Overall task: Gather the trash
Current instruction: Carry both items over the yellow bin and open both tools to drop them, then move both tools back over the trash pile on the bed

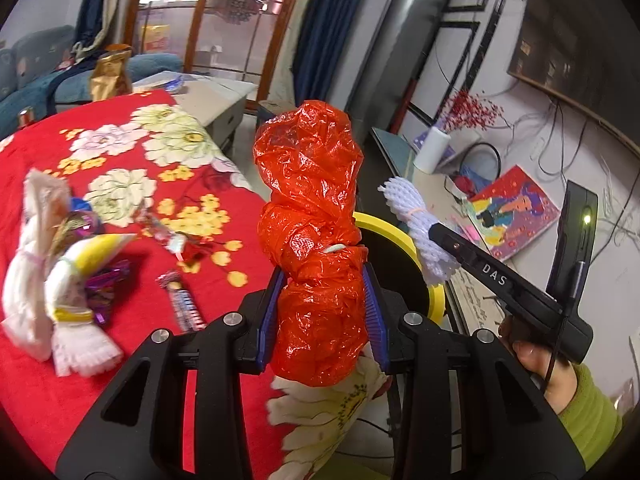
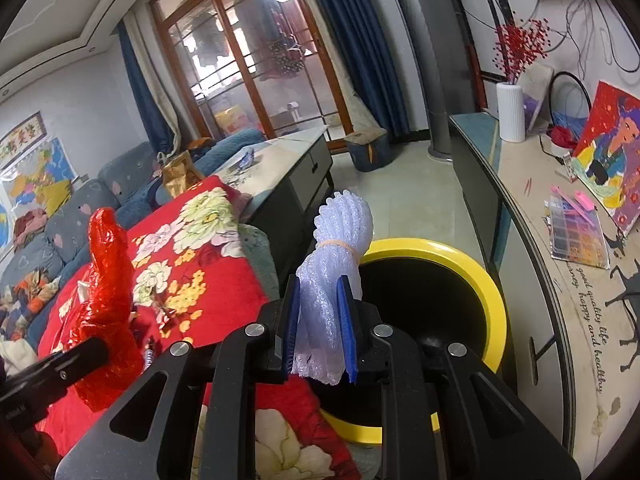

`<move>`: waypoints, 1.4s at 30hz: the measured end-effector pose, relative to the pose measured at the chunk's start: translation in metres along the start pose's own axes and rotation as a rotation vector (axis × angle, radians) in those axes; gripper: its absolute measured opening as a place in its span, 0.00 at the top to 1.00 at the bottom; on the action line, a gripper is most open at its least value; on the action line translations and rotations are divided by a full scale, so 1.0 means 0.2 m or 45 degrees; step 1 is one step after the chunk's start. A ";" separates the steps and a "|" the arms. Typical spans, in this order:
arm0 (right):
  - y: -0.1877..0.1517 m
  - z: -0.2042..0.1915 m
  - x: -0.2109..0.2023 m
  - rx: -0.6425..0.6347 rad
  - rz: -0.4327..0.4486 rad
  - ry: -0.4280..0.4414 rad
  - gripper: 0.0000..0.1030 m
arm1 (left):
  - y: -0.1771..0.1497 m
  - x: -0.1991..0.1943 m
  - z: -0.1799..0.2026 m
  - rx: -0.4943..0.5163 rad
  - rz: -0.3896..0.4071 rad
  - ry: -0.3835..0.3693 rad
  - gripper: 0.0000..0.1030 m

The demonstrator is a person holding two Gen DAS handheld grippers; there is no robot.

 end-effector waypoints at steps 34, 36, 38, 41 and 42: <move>-0.06 0.35 0.12 0.149 -0.089 -0.078 0.51 | 0.05 0.39 0.17 0.010 -0.060 -0.114 0.13; -0.05 0.35 0.11 0.141 -0.079 -0.081 0.49 | 0.06 0.36 0.15 0.003 -0.041 -0.102 0.12; -0.04 0.34 0.10 0.130 -0.065 -0.084 0.48 | 0.06 0.33 0.13 -0.009 -0.023 -0.091 0.11; -0.03 0.30 0.08 0.111 -0.044 -0.083 0.47 | 0.07 0.29 0.09 -0.041 0.006 -0.072 0.11; -0.02 0.29 0.08 0.105 -0.040 -0.081 0.47 | 0.07 0.27 0.07 -0.050 0.017 -0.067 0.11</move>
Point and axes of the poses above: each gripper's, at about its wrist camera, not at the fingertips, and x roughly the way its jaws point, z to its right, y to its top, the point moved 4 cm from there along x, roughly the way its jaws point, and after that the axes turned 1 degree about -y, right-handed, at the moved point
